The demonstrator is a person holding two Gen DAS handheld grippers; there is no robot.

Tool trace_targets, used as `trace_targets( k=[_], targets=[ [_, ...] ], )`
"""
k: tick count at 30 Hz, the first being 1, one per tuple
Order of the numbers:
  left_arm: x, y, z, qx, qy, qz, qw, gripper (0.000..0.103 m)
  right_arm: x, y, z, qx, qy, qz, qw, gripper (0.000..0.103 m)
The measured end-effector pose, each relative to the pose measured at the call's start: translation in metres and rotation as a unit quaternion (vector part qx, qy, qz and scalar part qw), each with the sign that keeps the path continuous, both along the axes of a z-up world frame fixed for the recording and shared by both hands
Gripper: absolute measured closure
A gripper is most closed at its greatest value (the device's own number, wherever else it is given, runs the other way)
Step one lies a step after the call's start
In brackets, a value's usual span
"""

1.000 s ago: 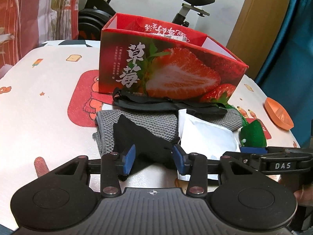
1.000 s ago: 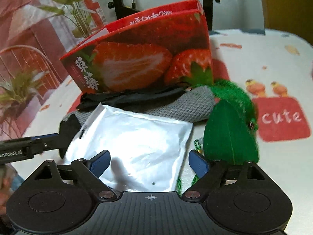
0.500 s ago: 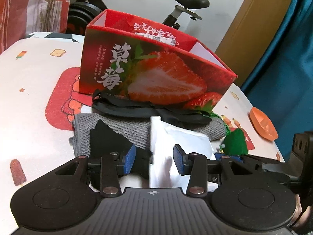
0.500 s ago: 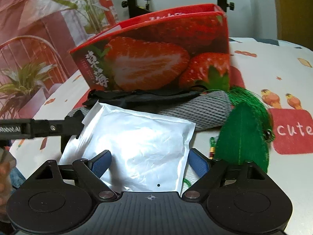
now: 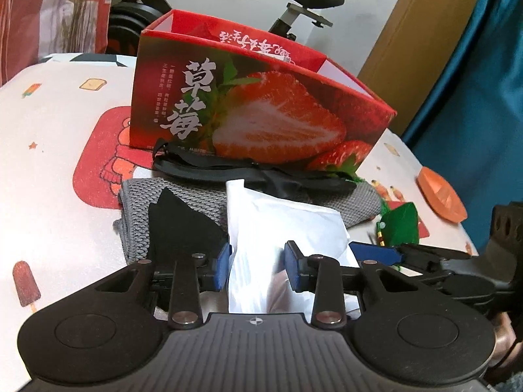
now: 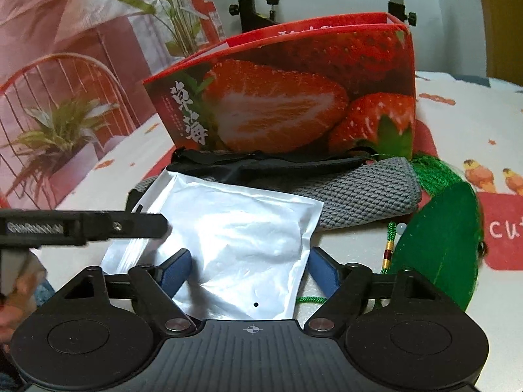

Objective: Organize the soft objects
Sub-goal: 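Close the left tool on the edge of the white packet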

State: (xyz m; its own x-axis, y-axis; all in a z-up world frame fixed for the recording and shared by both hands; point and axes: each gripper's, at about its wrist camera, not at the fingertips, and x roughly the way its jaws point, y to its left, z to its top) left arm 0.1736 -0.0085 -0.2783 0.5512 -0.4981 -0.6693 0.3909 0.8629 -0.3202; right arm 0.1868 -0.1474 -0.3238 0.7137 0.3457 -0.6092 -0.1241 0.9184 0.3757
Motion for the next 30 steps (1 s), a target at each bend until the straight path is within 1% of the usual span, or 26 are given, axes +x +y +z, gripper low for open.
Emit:
trace_targets(
  k=[5,9,10,11,15,19,22,27,28,29,30],
  targets=[
    [0.002,0.001,-0.002,0.006,0.001,-0.003,1.0,0.067,0.002,-0.004,-0.001,0.019,0.002,-0.005,1.0,0.035],
    [0.002,0.001,-0.002,0.01,-0.001,-0.004,0.9999,0.07,0.005,-0.011,-0.003,0.05,0.008,-0.013,0.999,0.036],
    [0.002,0.001,-0.001,0.011,-0.001,-0.004,0.9999,0.07,0.006,-0.012,-0.004,0.06,0.01,-0.015,0.998,0.037],
    [0.002,0.001,-0.001,0.013,-0.001,-0.005,0.9999,0.072,0.007,-0.012,-0.005,0.067,0.013,-0.014,0.998,0.043],
    [-0.001,0.001,0.003,0.023,0.003,-0.011,0.9997,0.073,0.007,-0.01,-0.004,0.049,0.011,-0.015,0.999,0.053],
    [-0.003,0.002,0.003,0.033,0.012,-0.01,0.9993,0.07,0.006,-0.005,-0.003,0.028,0.008,-0.005,1.0,0.054],
    [-0.004,0.003,0.004,0.036,0.024,-0.007,0.999,0.07,0.005,-0.005,-0.003,0.029,0.008,-0.002,1.0,0.054],
    [-0.005,0.006,0.001,0.02,0.057,0.005,0.9982,0.071,0.003,-0.003,-0.001,0.03,0.012,0.004,0.999,0.056],
    [-0.005,0.007,0.0,0.017,0.06,0.004,0.9981,0.072,0.002,-0.001,0.0,0.028,0.012,0.007,1.0,0.056],
    [-0.005,0.007,-0.002,0.01,0.064,0.002,0.9979,0.075,0.002,0.0,0.001,0.026,0.01,0.01,1.0,0.056],
    [-0.005,0.007,-0.003,0.003,0.067,-0.001,0.9978,0.076,0.001,0.001,0.002,0.025,0.008,0.013,1.0,0.057]
  ],
)
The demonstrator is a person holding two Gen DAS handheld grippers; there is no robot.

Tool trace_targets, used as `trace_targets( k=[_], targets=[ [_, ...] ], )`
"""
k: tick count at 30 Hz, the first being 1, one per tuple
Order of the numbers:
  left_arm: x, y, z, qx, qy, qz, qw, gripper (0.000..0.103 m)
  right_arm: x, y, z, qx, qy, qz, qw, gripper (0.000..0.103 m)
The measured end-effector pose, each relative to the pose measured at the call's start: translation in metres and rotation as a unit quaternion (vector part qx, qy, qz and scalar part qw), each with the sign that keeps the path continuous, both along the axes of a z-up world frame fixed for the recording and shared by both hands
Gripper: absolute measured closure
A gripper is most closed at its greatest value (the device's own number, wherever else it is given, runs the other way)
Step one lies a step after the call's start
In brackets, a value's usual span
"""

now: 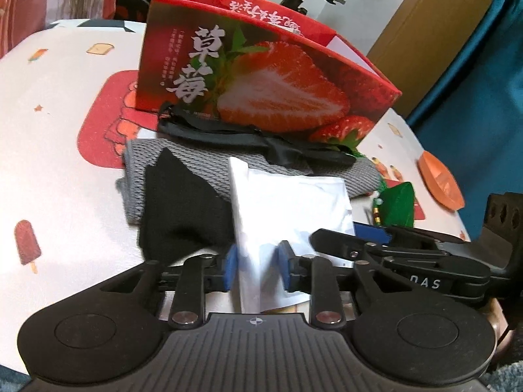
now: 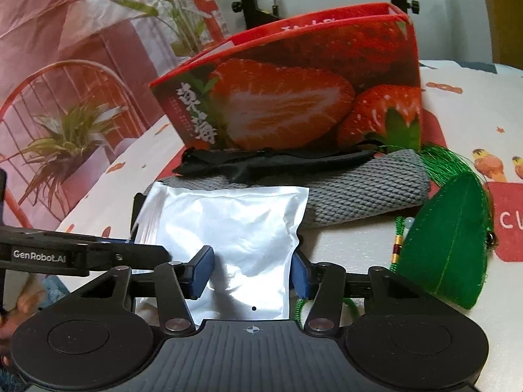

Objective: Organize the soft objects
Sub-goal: 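Close the left tool on the edge of the white packet, then lift the white packet with the left tool and carry it over the red box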

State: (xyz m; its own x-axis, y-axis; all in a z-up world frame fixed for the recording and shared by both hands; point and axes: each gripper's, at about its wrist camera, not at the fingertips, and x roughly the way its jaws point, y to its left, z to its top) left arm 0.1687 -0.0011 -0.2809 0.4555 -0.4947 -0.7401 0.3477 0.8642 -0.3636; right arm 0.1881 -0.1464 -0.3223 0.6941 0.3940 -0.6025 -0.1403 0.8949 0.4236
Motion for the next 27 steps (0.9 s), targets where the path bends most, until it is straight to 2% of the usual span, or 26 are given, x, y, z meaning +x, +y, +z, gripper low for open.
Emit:
trace_targets(
  k=[6,16,27],
  targets=[
    [-0.002,-0.001,0.004,0.001,-0.015,0.003,0.9999,0.077,-0.005,-0.001,0.01,-0.018,-0.02,-0.002,1.0,0.068],
    [-0.007,-0.001,0.024,-0.011,-0.066,0.003,0.9978,0.077,-0.009,-0.006,0.032,-0.021,-0.058,-0.007,0.998,0.07],
    [0.013,-0.002,0.076,-0.028,-0.143,-0.003,0.9893,0.077,0.012,-0.004,0.089,-0.063,-0.126,-0.012,0.99,0.07]
  ],
)
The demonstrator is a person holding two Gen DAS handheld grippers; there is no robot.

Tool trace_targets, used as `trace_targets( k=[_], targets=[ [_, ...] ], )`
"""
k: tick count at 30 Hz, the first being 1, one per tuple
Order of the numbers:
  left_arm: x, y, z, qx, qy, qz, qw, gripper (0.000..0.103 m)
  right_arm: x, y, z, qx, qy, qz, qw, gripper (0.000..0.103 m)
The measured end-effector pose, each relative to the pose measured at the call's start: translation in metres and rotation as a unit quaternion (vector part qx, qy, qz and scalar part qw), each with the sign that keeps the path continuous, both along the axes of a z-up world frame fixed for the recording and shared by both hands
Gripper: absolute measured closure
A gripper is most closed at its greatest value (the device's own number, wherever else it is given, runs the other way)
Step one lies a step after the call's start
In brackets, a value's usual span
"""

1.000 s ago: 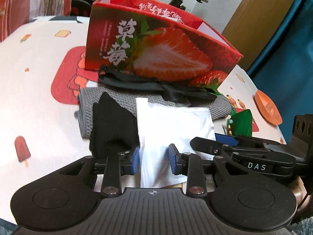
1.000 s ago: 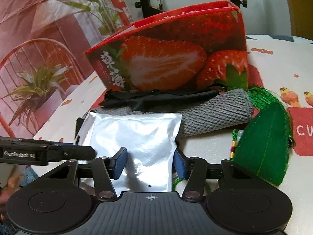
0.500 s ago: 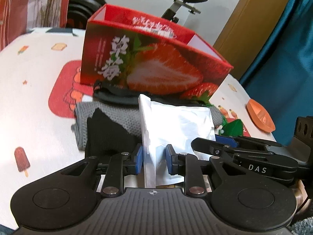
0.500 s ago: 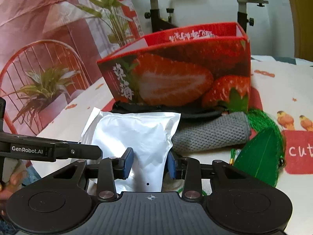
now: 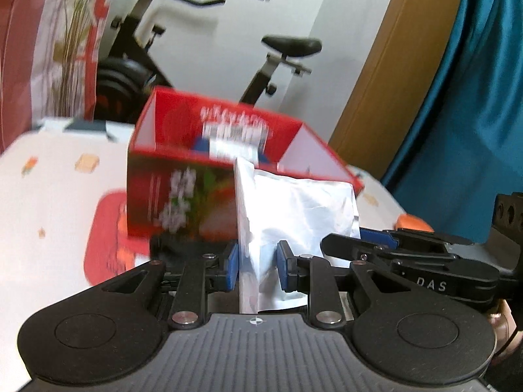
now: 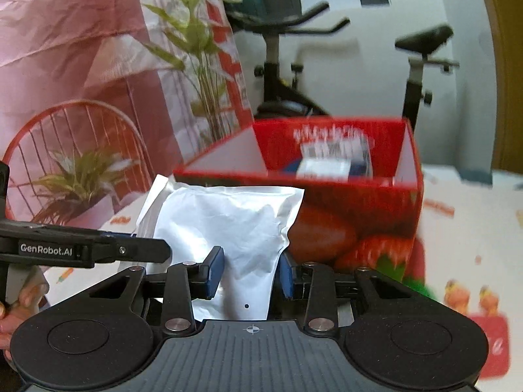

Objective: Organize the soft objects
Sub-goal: 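Lift the white packet with the left tool and carry it over the red box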

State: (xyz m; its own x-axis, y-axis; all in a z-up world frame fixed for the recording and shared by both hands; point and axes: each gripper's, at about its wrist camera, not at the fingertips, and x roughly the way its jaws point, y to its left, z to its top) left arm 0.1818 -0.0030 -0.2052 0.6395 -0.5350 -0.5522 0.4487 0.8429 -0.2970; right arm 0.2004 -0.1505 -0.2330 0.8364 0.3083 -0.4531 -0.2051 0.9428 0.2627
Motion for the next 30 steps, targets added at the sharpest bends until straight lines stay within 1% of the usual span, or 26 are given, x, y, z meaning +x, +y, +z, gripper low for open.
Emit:
trace_targets(
  k=[4,7,9,11,12,13,17,19,20,24,26,30],
  targets=[
    [0.012,0.0,0.016,-0.016,-0.018,0.0,0.9997,0.077,0.011,-0.004,0.021,-0.006,-0.021,-0.002,1.0,0.07],
    [0.025,-0.006,0.029,-0.012,-0.035,-0.006,0.9993,0.077,0.024,-0.009,0.035,-0.001,-0.03,-0.008,1.0,0.07],
    [0.037,-0.01,0.033,-0.008,-0.043,-0.016,0.9989,0.077,0.038,-0.016,0.042,0.013,-0.022,-0.013,1.0,0.069],
    [0.052,-0.008,0.031,-0.025,-0.031,-0.013,0.9991,0.077,0.052,-0.021,0.045,0.024,-0.011,-0.015,1.0,0.069],
    [0.06,-0.009,0.031,-0.035,-0.025,-0.011,0.999,0.077,0.058,-0.021,0.046,0.023,-0.011,-0.019,1.0,0.069],
    [0.068,-0.011,0.031,-0.037,-0.029,-0.009,0.9989,0.077,0.065,-0.022,0.048,0.018,-0.012,-0.021,1.0,0.069],
    [0.093,-0.018,0.035,-0.022,-0.045,-0.004,0.9987,0.077,0.095,-0.026,0.052,0.013,-0.01,-0.031,0.999,0.07],
    [0.109,-0.021,0.035,-0.023,-0.035,0.005,0.9991,0.077,0.116,-0.031,0.053,0.02,0.001,-0.033,0.999,0.069],
    [0.12,-0.023,0.034,-0.023,-0.022,0.008,0.9995,0.077,0.125,-0.033,0.052,0.023,0.008,-0.035,0.999,0.069],
    [0.154,-0.032,0.029,-0.011,0.003,0.016,0.9998,0.077,0.163,-0.048,0.041,0.056,0.047,-0.045,0.996,0.068],
    [0.166,-0.038,0.022,-0.004,0.015,0.015,0.9998,0.077,0.175,-0.051,0.032,0.054,0.065,-0.054,0.995,0.068],
    [0.185,-0.049,0.005,0.021,0.049,0.008,0.9986,0.077,0.196,-0.052,0.012,0.034,0.107,-0.062,0.992,0.068]
  ],
)
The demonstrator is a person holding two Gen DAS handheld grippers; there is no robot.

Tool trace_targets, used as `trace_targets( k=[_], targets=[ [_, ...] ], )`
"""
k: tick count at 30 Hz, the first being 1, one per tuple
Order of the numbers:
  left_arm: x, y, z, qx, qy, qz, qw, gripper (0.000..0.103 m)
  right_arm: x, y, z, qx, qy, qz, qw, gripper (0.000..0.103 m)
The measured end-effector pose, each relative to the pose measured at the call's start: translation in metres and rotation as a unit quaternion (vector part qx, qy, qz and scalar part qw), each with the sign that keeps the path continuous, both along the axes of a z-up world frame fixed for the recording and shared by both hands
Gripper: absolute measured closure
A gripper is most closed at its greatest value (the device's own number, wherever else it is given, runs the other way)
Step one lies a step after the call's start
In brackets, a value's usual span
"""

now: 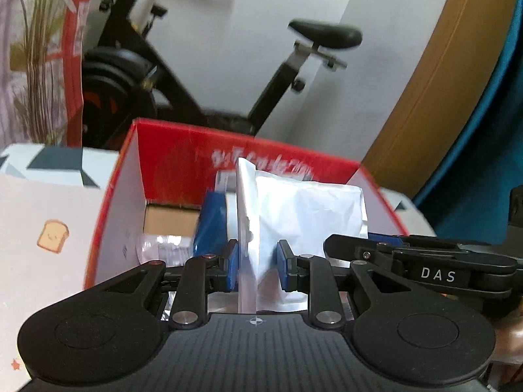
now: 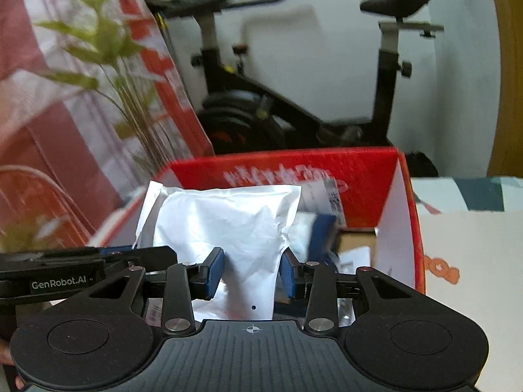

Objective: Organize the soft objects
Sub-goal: 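Lift the white packet with the left tool and carry it over the red box, then lower the white packet into the red box and open the left tool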

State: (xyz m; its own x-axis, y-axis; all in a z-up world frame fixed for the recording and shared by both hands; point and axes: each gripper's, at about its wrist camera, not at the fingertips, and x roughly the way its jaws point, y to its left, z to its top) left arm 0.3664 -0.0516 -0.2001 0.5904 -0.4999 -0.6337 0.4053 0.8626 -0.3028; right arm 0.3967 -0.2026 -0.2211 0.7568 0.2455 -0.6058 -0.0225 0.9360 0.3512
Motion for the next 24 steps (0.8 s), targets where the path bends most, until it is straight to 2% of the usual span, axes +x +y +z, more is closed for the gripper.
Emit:
trace_targets(
  k=[3,8,13,17,24],
  targets=[
    [0.005,-0.004,-0.01,0.017,0.022,-0.005,0.9996,0.077,0.007,-0.001,-0.015,0.007,0.033,-0.004,0.999,0.069],
    [0.005,-0.003,-0.022,0.028,0.037,-0.012,0.9988,0.077,0.012,0.001,-0.03,0.01,0.062,-0.003,0.998,0.07],
    [0.003,-0.011,-0.03,0.067,0.045,-0.017,0.9966,0.077,0.02,0.009,-0.043,0.015,0.125,-0.023,0.992,0.071],
    [0.003,-0.008,-0.035,0.07,0.055,-0.015,0.9959,0.076,0.024,0.011,-0.048,0.013,0.149,-0.023,0.989,0.071],
    [0.001,-0.002,-0.027,0.076,0.045,-0.011,0.996,0.076,0.025,0.013,-0.052,0.01,0.169,-0.023,0.985,0.072]
  ],
)
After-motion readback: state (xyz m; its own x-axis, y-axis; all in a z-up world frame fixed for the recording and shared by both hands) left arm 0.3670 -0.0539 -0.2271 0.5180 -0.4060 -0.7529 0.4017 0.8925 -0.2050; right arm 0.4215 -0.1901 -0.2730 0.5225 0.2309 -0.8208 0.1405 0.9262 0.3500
